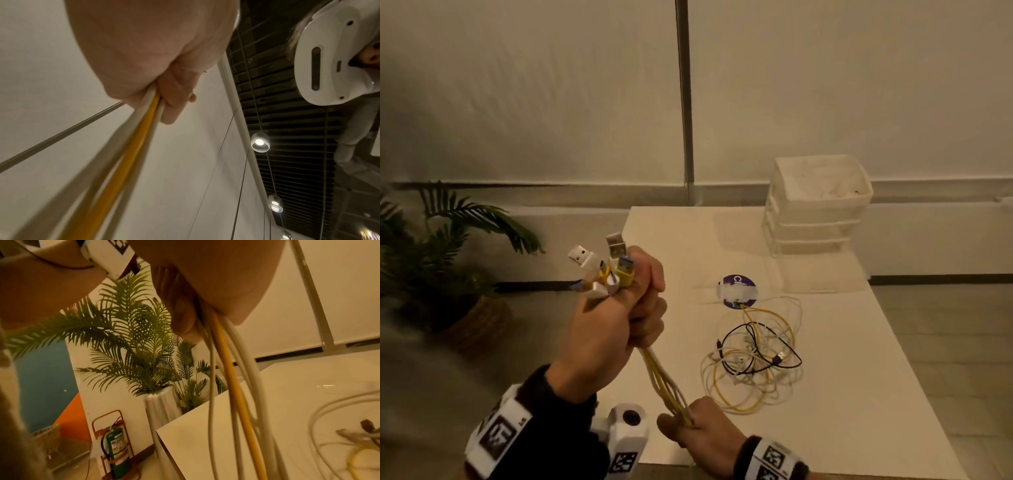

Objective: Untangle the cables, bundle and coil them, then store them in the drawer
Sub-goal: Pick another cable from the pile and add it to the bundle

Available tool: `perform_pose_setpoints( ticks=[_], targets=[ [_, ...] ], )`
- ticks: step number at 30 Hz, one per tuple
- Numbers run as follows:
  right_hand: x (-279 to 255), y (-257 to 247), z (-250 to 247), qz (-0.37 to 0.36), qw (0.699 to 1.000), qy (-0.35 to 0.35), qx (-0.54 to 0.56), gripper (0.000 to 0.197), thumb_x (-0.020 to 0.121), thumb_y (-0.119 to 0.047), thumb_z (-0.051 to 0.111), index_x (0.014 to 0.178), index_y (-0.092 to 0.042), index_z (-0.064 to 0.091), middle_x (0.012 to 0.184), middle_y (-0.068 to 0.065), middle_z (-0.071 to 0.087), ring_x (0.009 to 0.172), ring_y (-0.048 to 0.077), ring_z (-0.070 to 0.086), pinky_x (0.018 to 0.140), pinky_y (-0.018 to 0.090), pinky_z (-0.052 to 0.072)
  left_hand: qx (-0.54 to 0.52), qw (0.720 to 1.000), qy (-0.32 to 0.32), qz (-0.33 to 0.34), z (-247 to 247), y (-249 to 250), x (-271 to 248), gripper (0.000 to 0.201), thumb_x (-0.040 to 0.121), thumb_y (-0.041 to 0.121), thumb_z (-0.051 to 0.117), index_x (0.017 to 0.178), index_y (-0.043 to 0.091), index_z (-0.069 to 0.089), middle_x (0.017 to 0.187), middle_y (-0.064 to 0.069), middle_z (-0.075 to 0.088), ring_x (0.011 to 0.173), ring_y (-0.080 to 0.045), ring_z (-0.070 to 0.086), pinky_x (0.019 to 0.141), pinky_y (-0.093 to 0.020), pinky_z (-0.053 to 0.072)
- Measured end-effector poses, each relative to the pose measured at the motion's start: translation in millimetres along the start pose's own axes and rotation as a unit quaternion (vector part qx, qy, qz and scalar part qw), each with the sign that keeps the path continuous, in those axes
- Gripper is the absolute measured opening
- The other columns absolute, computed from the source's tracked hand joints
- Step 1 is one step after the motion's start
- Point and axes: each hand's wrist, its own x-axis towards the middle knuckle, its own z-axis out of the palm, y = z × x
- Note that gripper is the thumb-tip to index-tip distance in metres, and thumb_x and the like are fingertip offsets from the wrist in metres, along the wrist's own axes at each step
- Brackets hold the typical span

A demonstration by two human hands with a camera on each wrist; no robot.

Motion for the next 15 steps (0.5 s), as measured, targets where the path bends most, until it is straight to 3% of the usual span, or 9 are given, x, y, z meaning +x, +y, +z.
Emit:
perform_pose_setpoints(
  ticks=[2,4,6,8,9,11,13,15],
  targets=[
    [2.0,-3.3,0.3,-0.011,0.999,-0.017,-0.029,0.053,0.083,-0.052,0.05,0.054,-0.009,0.036,0.062,0.019,0.042,0.057,0.018,0.038,0.056,0.034,0.029,0.005,1.0,-0.01,-0.008,-0.3,-4.9,1.0,0.035,0.088,0.041,0.065,0.078,0.009,0.056,0.053,0.003,0.027,0.041,-0.008,0.019,0.04,-0.016,0.022],
    [0.6,0.8,-4.5,-0.055,0.995,-0.053,-0.065,0.042,0.083,-0.049,0.053,0.06,-0.016,0.042,0.068,0.014,0.049,0.064,0.018,0.047,0.062,0.035,0.037,0.007,0.999,-0.002,-0.034,-1.7,-8.7,2.4,0.044,0.076,0.047,0.075,0.082,0.007,0.06,0.054,0.002,0.026,0.041,-0.009,0.018,0.04,-0.016,0.021],
    [-6.7,13.2,-20.7,-0.071,0.992,-0.086,-0.058,0.011,0.081,-0.037,0.061,0.079,-0.035,0.05,0.093,0.002,0.058,0.086,0.013,0.054,0.079,0.033,0.044,0.008,0.998,0.015,-0.054,-4.2,-12.7,2.6,0.05,0.07,0.052,0.079,0.084,0.007,0.062,0.054,0.001,0.026,0.041,-0.009,0.019,0.039,-0.016,0.022],
    [-17.0,34.7,-47.3,-0.051,0.994,-0.083,-0.055,0.043,0.078,-0.023,0.062,0.104,-0.051,0.043,0.119,-0.009,0.054,0.107,0.006,0.05,0.094,0.025,0.042,0.01,0.997,0.03,-0.068,-6.3,-17.4,1.3,0.053,0.068,0.056,0.079,0.086,0.008,0.063,0.054,0.0,0.025,0.041,-0.009,0.018,0.039,-0.017,0.021],
    [-20.4,47.7,-61.2,-0.027,0.996,-0.048,-0.064,0.05,0.077,-0.016,0.06,0.109,-0.05,0.042,0.12,-0.013,0.053,0.106,0.002,0.049,0.094,0.021,0.043,0.009,0.997,0.035,-0.074,-7.2,-19.9,0.7,0.054,0.068,0.057,0.079,0.086,0.009,0.063,0.055,-0.001,0.024,0.042,-0.009,0.018,0.039,-0.017,0.02],
    [-18.2,77.8,-89.0,0.005,0.994,0.057,-0.089,0.042,0.078,-0.007,0.056,0.106,-0.038,0.052,0.107,-0.015,0.057,0.095,-0.001,0.052,0.089,0.022,0.047,0.01,0.995,0.044,-0.085,-7.1,-25.2,0.3,0.054,0.069,0.057,0.077,0.086,0.008,0.062,0.057,-0.003,0.02,0.042,-0.01,0.016,0.04,-0.017,0.018],
    [-7.9,109.3,-114.0,0.054,0.976,0.164,-0.132,0.032,0.083,-0.002,0.052,0.098,-0.028,0.061,0.099,-0.009,0.06,0.094,0.008,0.057,0.088,0.023,0.045,0.015,0.994,0.055,-0.096,-4.5,-30.2,0.7,0.052,0.071,0.055,0.075,0.086,0.007,0.062,0.058,-0.007,0.018,0.043,-0.012,0.015,0.04,-0.018,0.018],
    [3.2,133.9,-135.5,0.114,0.952,0.23,-0.168,0.028,0.087,-0.001,0.05,0.102,-0.021,0.063,0.109,0.001,0.061,0.108,0.019,0.056,0.089,0.019,0.038,0.016,0.992,0.068,-0.106,-2.2,-34.6,2.6,0.05,0.071,0.053,0.074,0.084,0.006,0.061,0.058,-0.007,0.019,0.043,-0.013,0.015,0.041,-0.019,0.017]
  ],
)
